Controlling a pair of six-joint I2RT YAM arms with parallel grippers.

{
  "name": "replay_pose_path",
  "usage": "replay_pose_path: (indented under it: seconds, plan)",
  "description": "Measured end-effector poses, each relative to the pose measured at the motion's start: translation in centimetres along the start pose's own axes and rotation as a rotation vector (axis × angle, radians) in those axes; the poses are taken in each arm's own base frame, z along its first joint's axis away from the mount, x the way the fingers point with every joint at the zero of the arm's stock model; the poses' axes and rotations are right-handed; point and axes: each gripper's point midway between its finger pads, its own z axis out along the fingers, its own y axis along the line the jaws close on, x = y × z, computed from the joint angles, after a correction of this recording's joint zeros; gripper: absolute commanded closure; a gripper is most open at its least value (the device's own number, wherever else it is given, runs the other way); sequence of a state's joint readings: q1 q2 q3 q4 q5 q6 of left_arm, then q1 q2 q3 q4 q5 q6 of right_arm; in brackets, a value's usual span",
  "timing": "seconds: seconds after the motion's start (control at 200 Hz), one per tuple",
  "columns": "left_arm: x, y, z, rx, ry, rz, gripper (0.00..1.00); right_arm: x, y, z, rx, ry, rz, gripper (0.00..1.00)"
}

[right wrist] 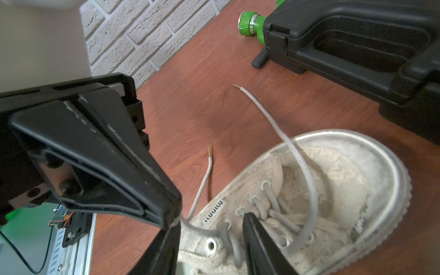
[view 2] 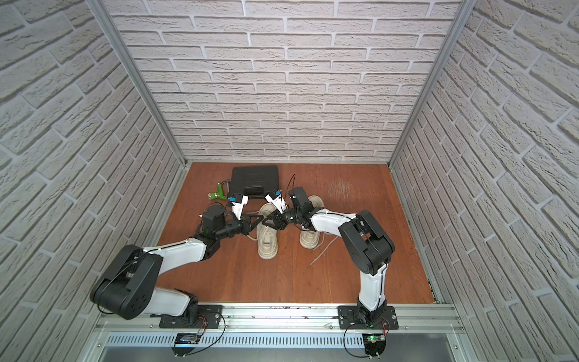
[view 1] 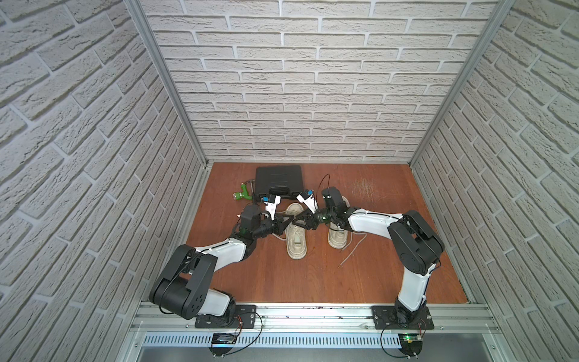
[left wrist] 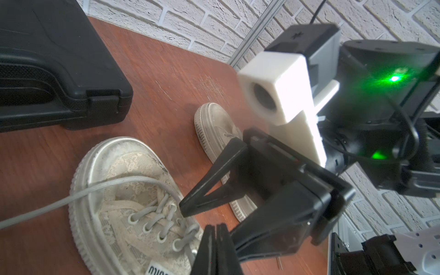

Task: Tie the shoes
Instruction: Wrap the shoelace around the shoelace.

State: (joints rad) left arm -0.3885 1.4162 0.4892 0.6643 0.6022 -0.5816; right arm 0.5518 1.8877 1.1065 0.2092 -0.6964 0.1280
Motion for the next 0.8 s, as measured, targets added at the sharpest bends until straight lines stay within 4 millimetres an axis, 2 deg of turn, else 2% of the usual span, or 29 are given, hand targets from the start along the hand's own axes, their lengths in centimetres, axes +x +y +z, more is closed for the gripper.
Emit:
replay_pose_path:
  seconds: [0.37,0.8]
  plan:
    - [0.2,0.1,0.0,-0.006,0.007,-0.002,1.0,0.0,0.7,-0.8,0.001,-0.004,-0.031,0.55]
    - [0.0,0.1,0.0,-0.005,0.006,-0.001,1.0,-0.6,1.8,-1.0,-0.034,-0.017,-0.04,0.66]
